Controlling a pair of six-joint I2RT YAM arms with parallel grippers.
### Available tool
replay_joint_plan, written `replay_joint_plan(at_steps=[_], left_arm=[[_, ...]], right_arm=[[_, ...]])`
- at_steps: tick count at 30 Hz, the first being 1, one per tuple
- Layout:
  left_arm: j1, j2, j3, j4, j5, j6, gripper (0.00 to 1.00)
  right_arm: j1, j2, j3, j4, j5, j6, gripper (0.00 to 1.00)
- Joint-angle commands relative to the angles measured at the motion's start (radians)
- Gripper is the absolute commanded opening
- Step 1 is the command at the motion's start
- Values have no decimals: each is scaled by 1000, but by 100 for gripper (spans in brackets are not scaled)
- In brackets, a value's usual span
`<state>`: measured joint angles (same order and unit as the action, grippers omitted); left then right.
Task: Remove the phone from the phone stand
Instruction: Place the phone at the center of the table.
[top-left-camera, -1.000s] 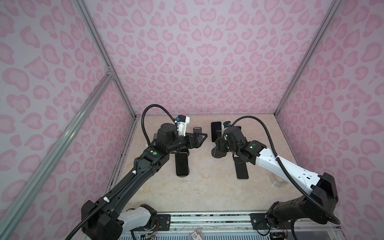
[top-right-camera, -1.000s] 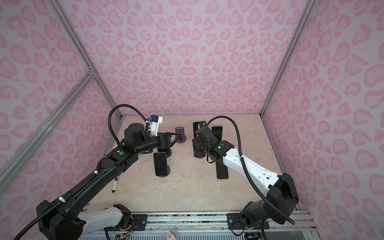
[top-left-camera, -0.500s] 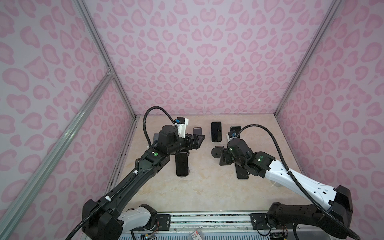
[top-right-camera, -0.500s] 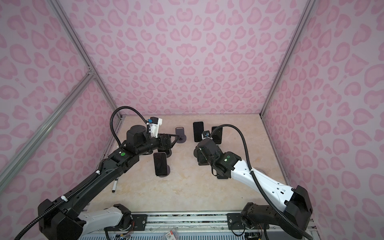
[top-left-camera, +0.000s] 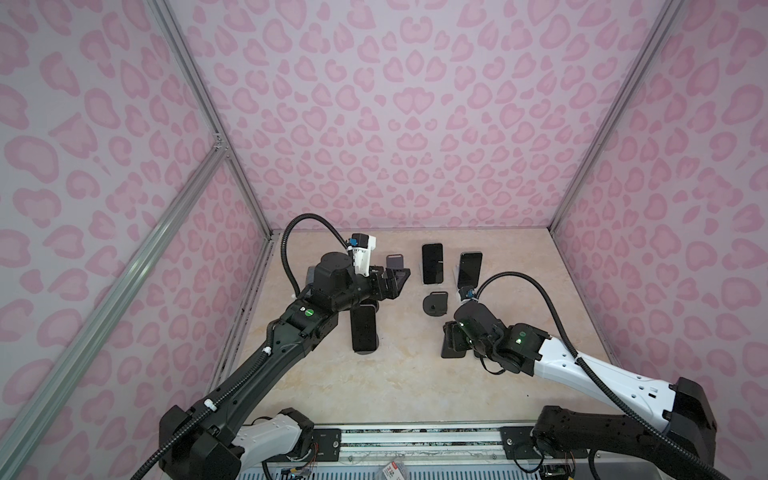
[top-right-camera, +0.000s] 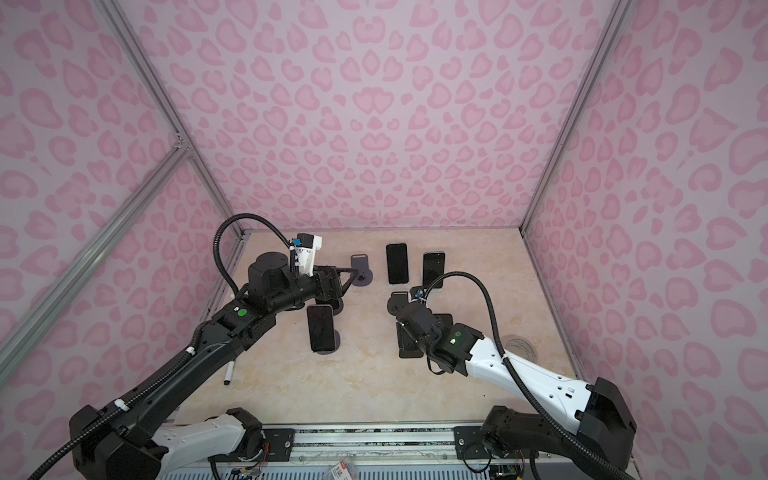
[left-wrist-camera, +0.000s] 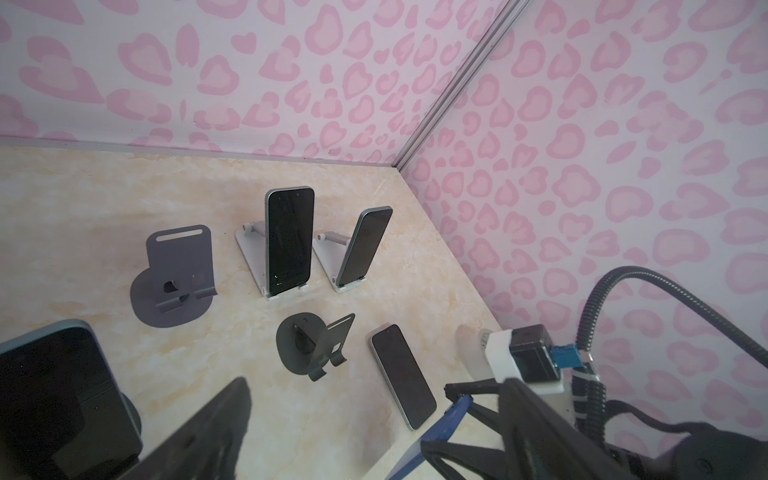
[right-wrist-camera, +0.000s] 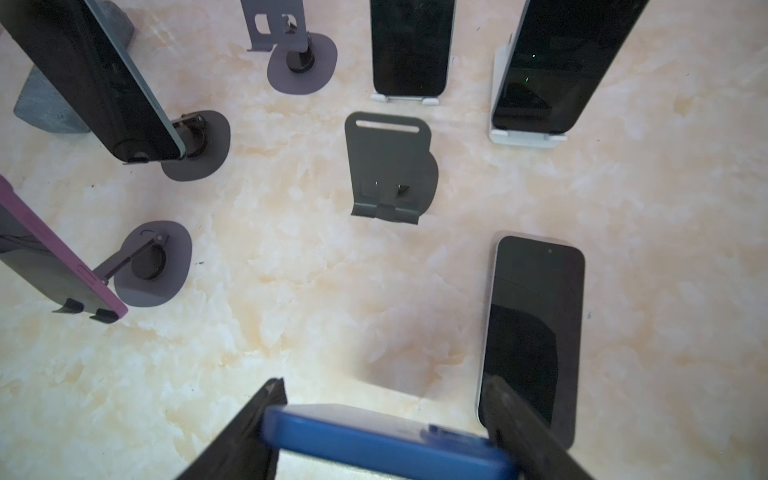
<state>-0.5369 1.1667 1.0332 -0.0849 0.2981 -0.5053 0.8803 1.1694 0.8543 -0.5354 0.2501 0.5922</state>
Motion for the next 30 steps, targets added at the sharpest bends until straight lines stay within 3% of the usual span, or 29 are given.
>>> replay_joint_plan(at_steps=[1, 15, 30], left_arm=[[0, -7, 0, 43, 26, -11, 96], [-2, -27, 1, 44, 28, -21, 96], [-16, 68, 35, 29, -43, -131, 94]], right_arm=[[11, 4, -4, -16, -29, 20, 67], [-21, 174, 42, -95, -67, -36, 67], [-105, 339, 2, 173, -101, -64, 67]])
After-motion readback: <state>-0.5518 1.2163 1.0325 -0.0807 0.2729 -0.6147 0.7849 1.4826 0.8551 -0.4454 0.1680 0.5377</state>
